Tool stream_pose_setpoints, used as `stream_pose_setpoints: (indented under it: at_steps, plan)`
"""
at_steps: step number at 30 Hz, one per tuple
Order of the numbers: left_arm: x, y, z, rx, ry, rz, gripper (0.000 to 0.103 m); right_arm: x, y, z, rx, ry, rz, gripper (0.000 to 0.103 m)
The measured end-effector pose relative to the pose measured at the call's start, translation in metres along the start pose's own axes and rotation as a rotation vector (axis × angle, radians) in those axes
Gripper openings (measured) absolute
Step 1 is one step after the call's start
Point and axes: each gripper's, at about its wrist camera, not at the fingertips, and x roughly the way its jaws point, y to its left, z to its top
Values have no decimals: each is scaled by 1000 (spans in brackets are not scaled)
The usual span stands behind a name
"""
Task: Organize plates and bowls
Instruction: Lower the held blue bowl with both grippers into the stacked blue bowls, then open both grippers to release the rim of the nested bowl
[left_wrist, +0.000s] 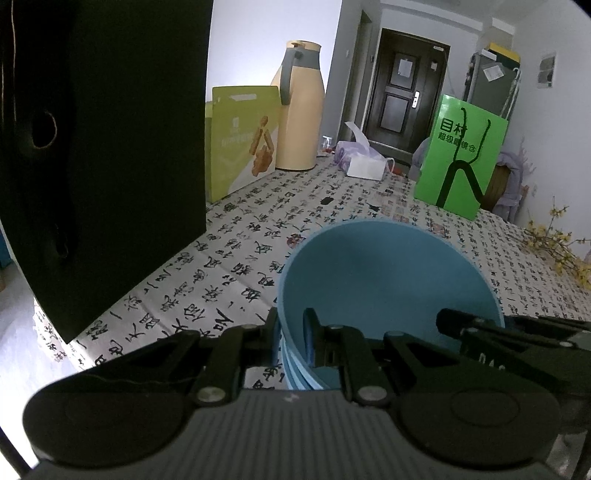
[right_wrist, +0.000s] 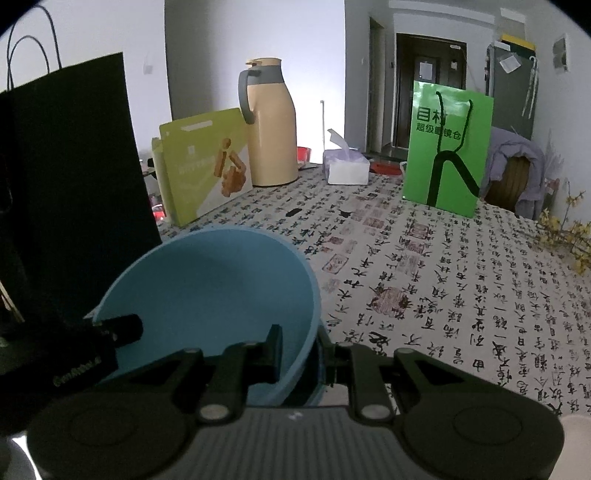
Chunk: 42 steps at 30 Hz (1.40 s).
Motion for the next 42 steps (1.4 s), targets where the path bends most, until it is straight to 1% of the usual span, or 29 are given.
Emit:
stream_pose_setpoints:
  at_steps: [6, 8, 11, 16, 25, 30, 32, 33, 34, 35, 36, 37, 38, 39, 40, 41, 42]
  plan:
    - [-1, 0, 1, -7, -3, 7, 11, -4, -3, 3, 12, -29, -8, 16]
    - [-1, 0, 2, -6, -12, 13, 9, -5, -2, 4, 3, -42, -24, 13]
    - [0, -2, 3, -3, -8, 10, 9, -4, -3, 4, 1, -41, -32, 12]
    - [0, -3, 2, 5, -15, 12, 9, -2, -5, 2, -3, -42, -31, 11]
    - [2, 0, 4, -17, 2, -6, 9, 2, 3, -9, -73, -58, -76, 11]
    - [2, 0, 4, -18, -1, -9, 9, 2, -1, -9, -66, -53, -64, 12]
    - [0, 2, 5, -23, -8, -19, 11, -2, -7, -7, -33, -54, -25, 14]
    - [-2, 2, 6, -21, -18, -26, 12, -6, -13, -6, -12, -65, -1, 18]
    - [-4, 3, 7, -16, -27, -34, 14, -10, -16, -6, 1, -77, 16, 32]
    - [-7, 4, 9, -13, -39, -39, 22, -16, -21, -6, 13, -98, 33, 52]
    - [-9, 5, 10, -11, -50, -44, 39, -22, -25, -6, 23, -122, 42, 62]
    - [-12, 6, 11, -13, -67, -48, 50, -28, -29, -8, 31, -150, 47, 80]
    - [-16, 7, 11, -15, -91, -50, 68, -36, -33, -9, 34, -183, 56, 92]
    - [-20, 8, 11, -15, -118, -52, 80, -43, -36, -10, 31, -209, 66, 95]
    - [-24, 8, 11, -8, -147, -61, 84, -49, -39, -12, 27, -230, 75, 100]
    - [-28, 7, 10, 2, -173, -75, 93, -54, -41, -14, 22, -246, 82, 103]
    - [-32, 7, 8, 11, -196, -89, 103, -59, -44, -15, 21, -258, 84, 103]
